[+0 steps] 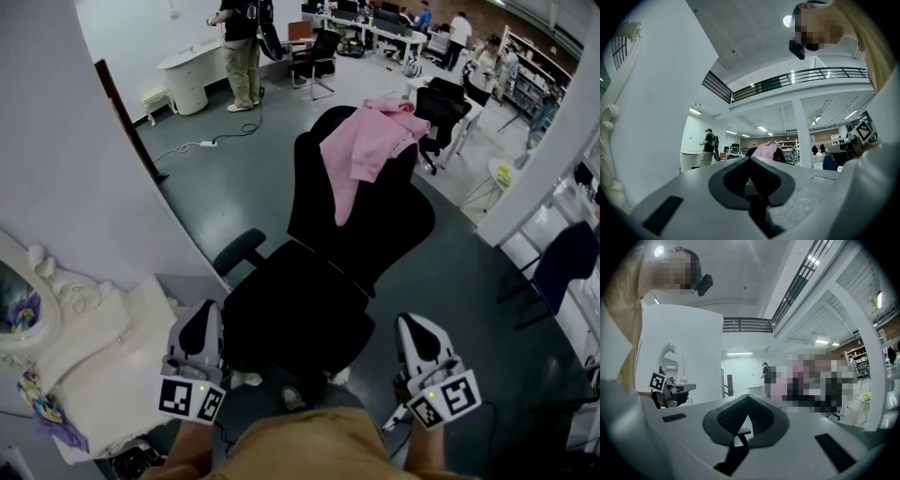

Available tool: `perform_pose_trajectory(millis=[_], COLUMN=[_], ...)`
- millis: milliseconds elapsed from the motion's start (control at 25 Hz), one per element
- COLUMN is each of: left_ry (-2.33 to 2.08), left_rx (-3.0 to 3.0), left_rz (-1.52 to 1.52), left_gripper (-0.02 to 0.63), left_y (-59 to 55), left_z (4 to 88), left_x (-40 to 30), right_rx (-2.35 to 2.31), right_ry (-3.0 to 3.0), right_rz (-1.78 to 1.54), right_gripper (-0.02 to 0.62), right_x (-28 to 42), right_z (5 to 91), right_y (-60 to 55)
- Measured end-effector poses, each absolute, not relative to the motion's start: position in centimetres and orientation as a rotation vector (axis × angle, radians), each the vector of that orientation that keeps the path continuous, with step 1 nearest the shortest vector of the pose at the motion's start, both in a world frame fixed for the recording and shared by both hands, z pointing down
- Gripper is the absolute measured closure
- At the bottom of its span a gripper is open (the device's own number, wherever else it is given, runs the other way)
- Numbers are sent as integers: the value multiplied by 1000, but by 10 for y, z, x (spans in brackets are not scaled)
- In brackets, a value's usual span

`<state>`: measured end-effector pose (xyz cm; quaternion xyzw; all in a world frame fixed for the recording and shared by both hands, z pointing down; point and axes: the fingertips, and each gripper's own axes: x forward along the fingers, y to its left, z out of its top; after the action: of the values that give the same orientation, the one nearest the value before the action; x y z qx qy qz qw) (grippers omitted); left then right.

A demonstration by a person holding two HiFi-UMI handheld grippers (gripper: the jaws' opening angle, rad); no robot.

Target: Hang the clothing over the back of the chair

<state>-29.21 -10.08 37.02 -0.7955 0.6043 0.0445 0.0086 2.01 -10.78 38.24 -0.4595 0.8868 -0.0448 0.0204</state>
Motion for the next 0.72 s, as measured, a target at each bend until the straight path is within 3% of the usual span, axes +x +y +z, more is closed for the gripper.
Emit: perform_pose_trajectory(millis=[720], left_ry=[1880], left_rx=[-2511], left_rz=[171], left_gripper=[601], left_y=[-95], left_z=[375], left_x=[-300], right_rx=[-1419], right_ry=[2771], right_rz=[-106], right_gripper=[592], right_x=[5], right_z=[379], right_y=[-101])
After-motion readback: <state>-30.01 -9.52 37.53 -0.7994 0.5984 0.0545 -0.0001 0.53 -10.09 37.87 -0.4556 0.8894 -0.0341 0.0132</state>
